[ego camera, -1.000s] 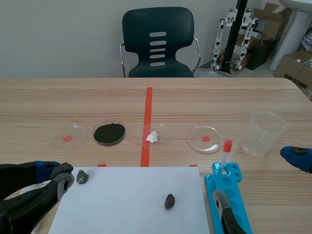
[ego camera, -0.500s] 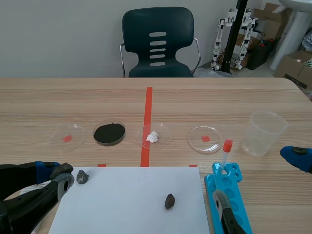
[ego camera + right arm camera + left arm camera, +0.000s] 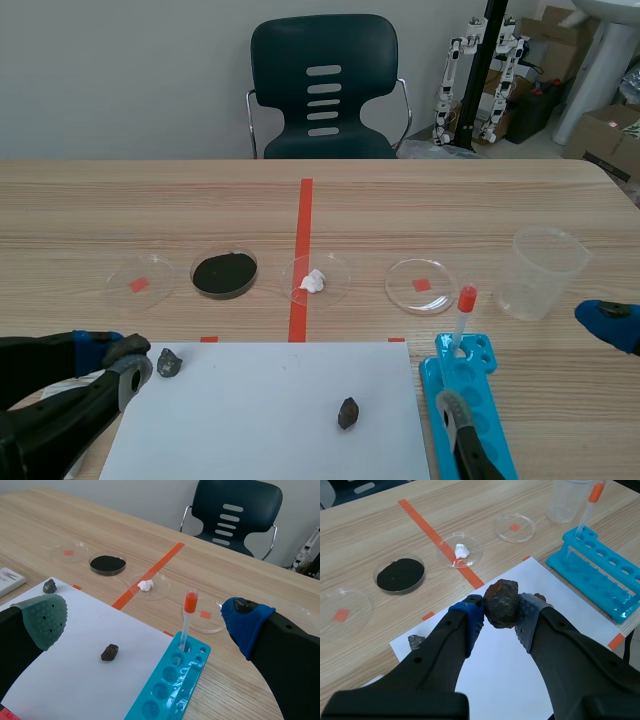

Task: Put the middle mineral back

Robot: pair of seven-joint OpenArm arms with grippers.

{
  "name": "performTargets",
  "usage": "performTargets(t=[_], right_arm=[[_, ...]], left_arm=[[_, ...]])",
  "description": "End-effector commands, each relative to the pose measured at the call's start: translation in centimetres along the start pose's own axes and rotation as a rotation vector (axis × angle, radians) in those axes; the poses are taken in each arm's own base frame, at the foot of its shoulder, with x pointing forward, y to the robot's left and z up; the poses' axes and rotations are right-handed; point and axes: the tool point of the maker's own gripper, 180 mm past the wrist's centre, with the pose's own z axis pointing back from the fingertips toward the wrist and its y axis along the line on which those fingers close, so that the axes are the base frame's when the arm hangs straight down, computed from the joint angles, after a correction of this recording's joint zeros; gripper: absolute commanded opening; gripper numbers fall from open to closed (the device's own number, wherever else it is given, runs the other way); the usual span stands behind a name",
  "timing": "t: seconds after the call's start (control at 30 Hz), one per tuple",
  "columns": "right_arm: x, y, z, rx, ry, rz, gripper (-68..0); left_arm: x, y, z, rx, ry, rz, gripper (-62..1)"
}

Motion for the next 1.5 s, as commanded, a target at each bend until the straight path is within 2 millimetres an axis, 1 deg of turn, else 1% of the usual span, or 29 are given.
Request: performTargets(t=[0.0, 0.2, 0.3, 0.43, 0.67, 0.8, 0.9, 1.17, 1.47], right_arm=[[0.6, 0.0, -0.1, 0.004, -0.025, -0.003, -2.0], [0.6, 0.0, -0.1, 0.004, -0.025, -0.003, -2.0], [0.6, 0.0, -0.1, 0.004, -0.025, -0.003, -2.0], [0.6, 0.0, -0.1, 0.004, -0.025, -0.003, -2.0], [0.6, 0.0, -0.1, 0.004, -0.025, -0.003, -2.0], [0.6, 0.0, -0.1, 0.004, -0.025, -0.003, -2.0], [0.6, 0.0, -0.1, 0.004, -0.025, -0.003, -2.0], [0.6, 0.0, -0.1, 0.004, -0.025, -0.003, -2.0], [0.6, 0.0, -0.1, 0.004, -0.025, -0.003, -2.0]], left_arm=[[1.4, -0.4, -0.8, -0.020, -0.041, -0.004, -53.9], [1.3, -0.4, -3.0, -0.050, 0.008, -0.042, -53.9], [1.3, -0.9, -4.3, -0.080, 0.011, -0.047, -53.9], [0.6, -1.2, -6.3, -0.111, 0.006, -0.035, -53.9], [-1.4, -0.3, -9.9, -0.075, 0.023, 0.006, -53.9], [-2.3, 1.4, -11.7, -0.006, 0.031, 0.051, -53.9], [-3.4, 2.2, -12.6, 0.023, 0.057, 0.074, -53.9], [-6.8, 2.4, -13.7, 0.026, 0.167, 0.106, -53.9], [-10.1, 1.7, -13.4, 0.013, 0.263, 0.123, -53.4]])
